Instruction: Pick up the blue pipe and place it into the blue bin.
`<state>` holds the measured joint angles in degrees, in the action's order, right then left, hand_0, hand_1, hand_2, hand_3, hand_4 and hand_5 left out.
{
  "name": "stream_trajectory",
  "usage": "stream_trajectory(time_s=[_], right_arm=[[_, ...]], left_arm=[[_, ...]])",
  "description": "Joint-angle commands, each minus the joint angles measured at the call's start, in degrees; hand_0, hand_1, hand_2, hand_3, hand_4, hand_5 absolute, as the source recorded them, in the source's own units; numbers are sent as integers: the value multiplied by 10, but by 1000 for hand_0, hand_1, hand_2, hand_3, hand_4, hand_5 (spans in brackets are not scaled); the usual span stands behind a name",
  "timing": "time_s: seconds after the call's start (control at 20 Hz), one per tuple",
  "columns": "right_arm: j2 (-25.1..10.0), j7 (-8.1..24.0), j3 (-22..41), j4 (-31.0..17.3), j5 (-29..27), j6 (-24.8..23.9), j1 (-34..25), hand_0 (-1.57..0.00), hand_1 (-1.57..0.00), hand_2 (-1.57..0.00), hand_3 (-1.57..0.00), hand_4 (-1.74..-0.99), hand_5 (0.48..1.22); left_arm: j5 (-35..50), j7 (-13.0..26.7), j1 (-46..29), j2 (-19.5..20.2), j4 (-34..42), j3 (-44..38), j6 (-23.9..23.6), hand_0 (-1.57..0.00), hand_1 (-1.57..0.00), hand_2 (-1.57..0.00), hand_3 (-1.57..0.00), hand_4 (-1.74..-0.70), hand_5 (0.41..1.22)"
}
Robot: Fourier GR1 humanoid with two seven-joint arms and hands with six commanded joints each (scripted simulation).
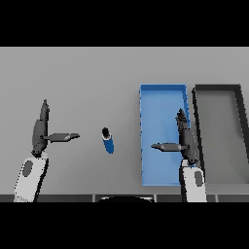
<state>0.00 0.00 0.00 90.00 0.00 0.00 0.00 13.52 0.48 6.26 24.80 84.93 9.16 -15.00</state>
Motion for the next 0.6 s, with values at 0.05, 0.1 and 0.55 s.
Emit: stream_trajectory(time_s=[0.05,0.1,0.55], right_arm=[[0,3,-1,-3,0,-1,-5,1,1,1,1,-1210,594],[-1,4,-2,-6,-1,-2,-8,1,1,1,1,-1210,594],[-89,-41,61,32,118,25,10,1,1,1,1,-1190,586]], left_arm=[[0,-1,5,-1,-4,-1,0,1,1,1,1,-967,594],[0,0,8,-1,-7,-1,1,1,1,1,1,-967,594],[-1,-71,22,103,-38,36,191,1,1,1,1,-968,597]])
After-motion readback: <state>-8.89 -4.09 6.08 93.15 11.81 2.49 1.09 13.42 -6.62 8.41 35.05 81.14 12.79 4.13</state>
